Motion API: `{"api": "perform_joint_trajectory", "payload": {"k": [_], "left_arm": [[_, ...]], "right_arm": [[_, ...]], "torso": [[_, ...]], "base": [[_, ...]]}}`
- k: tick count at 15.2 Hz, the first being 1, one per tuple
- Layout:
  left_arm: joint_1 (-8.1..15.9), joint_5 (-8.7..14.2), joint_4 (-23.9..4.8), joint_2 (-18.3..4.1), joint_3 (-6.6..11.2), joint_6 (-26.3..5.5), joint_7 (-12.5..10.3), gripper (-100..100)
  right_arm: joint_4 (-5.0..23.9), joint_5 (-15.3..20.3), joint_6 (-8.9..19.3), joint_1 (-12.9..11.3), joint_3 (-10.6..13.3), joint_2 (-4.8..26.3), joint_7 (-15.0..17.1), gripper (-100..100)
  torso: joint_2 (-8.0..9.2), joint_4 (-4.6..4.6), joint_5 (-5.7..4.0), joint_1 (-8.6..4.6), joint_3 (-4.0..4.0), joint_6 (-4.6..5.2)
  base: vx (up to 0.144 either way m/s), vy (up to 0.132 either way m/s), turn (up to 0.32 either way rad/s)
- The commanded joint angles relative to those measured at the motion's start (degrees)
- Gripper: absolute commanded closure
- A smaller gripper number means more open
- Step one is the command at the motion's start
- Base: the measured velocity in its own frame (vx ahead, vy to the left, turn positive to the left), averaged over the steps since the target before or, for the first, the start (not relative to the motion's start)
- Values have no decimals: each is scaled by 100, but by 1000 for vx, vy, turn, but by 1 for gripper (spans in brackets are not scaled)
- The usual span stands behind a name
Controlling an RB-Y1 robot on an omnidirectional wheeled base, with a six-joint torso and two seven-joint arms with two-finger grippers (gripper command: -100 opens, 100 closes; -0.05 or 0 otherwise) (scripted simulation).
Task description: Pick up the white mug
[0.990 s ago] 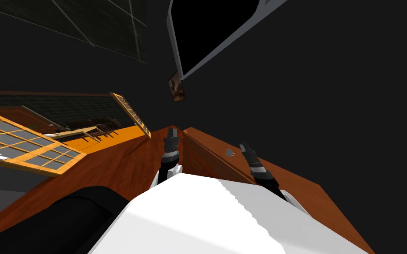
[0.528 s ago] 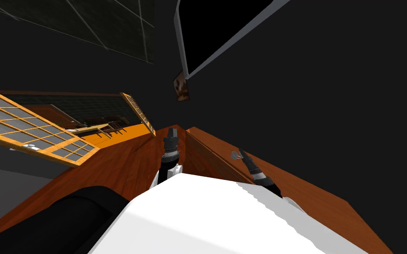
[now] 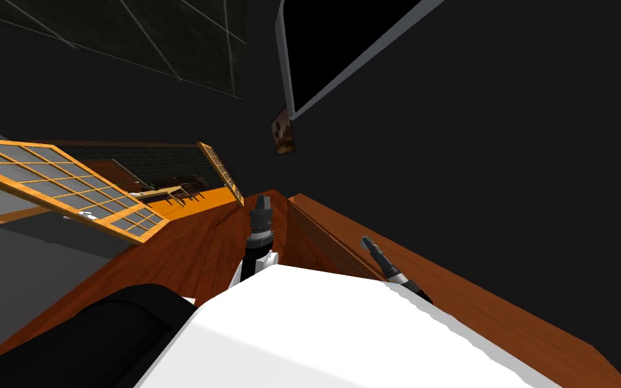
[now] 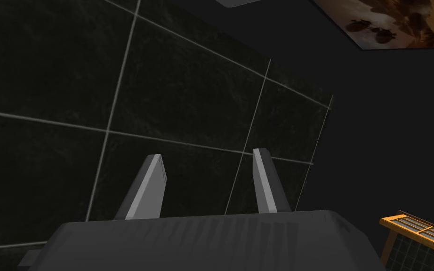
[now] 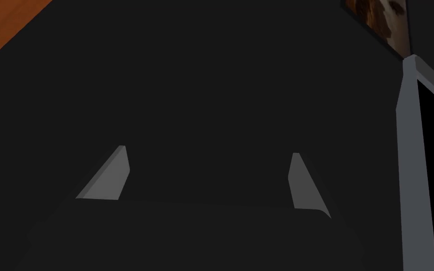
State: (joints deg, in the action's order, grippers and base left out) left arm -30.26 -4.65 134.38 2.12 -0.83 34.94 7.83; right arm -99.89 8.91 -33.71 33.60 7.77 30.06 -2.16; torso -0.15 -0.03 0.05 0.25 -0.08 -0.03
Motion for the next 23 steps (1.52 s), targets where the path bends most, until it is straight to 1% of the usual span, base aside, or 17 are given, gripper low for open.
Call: {"api": "perform_joint_trajectory", "payload": {"k": [1, 2, 3, 4, 5, 6, 8, 9, 10, 12, 13, 16, 17, 19, 20, 22, 23], "left_arm": [[0, 0, 0, 0, 0, 0, 0, 0], [0, 0, 0, 0, 0, 0, 0, 0], [-1, 0, 0, 0, 0, 0, 0, 0], [0, 0, 0, 0, 0, 0, 0, 0], [-1, 0, 0, 0, 0, 0, 0, 0], [-1, 0, 0, 0, 0, 0, 0, 0], [0, 0, 0, 0, 0, 0, 0, 0], [-1, 0, 0, 0, 0, 0, 0, 0], [0, 0, 0, 0, 0, 0, 0, 0], [-1, 0, 0, 0, 0, 0, 0, 0], [-1, 0, 0, 0, 1, 0, 0, 0], [-1, 0, 0, 0, 0, 0, 0, 0], [-1, 0, 0, 0, 1, 0, 0, 0], [0, 0, 0, 0, 0, 0, 0, 0], [-1, 0, 0, 0, 1, 0, 0, 0], [-1, 0, 0, 0, 0, 0, 0, 0], [-1, 0, 0, 0, 0, 0, 0, 0]], "right_arm": [[286, 28, -23, 40, 87, 154, -64, -100], [299, 28, -23, 40, 87, 154, -64, -100], [445, 65, -53, 72, 214, 388, -136, -100], [595, 65, -53, 72, 214, 388, -136, -100], [665, 65, -53, 72, 214, 388, -136, -100], [881, 103, -83, 103, 342, 618, -210, -100], [1038, 103, -83, 103, 342, 618, -210, -100], [1242, 141, -113, 131, 473, 836, -286, -100], [1403, 141, -113, 131, 473, 843, -286, -100], [1418, 141, -113, 131, 473, 843, -286, -100], [1598, 179, -144, 157, 604, 1063, -363, -100], [1803, 179, -144, 157, 604, 1063, -363, -100], [2023, 216, -174, 180, 736, 1274, -441, -100], [2191, 216, -174, 180, 736, 1274, -441, -100], [2365, 253, -204, 201, 866, 1477, -520, -100], [2582, 253, -204, 201, 866, 1477, -520, -100], [2747, 289, -234, 220, 995, 1670, -599, -100]], "torso": [[0, 0, 0, 0, 0, 0], [-2, -1, 1, 3, -1, 2], [0, 0, 1, 1, -1, 4], [-6, -1, 1, 4, -3, 0], [-12, -3, 2, 6, -7, 1], [-8, -3, 2, 2, -5, 4], [-6, -2, 2, 8, -4, 2], [-2, -1, 2, 2, -2, 4], [-5, -1, 1, 0, -3, 1], [-5, -1, 2, 3, -3, 4], [1, 0, 1, -3, 0, 5], [-2, -1, 1, -1, -2, 4], [3, 0, 0, -6, 1, 5], [-5, -1, 2, -3, -3, 2], [-4, -1, 1, -4, -3, 4], [-12, -2, 3, 8, -7, 1], [-8, -3, 2, 4, -5, 5]], "base": [[57, 69, 182], [44, 49, 48], [68, 71, 136], [87, 76, 149], [59, 52, 57], [60, 74, 155], [55, 59, 113], [64, 51, 167], [74, 68, 184], [45, 42, 15], [53, 47, 135], [51, 41, 86], [54, 43, 131], [70, 42, 128], [77, 71, 149], [77, 60, 121], [83, 54, 118]]}}
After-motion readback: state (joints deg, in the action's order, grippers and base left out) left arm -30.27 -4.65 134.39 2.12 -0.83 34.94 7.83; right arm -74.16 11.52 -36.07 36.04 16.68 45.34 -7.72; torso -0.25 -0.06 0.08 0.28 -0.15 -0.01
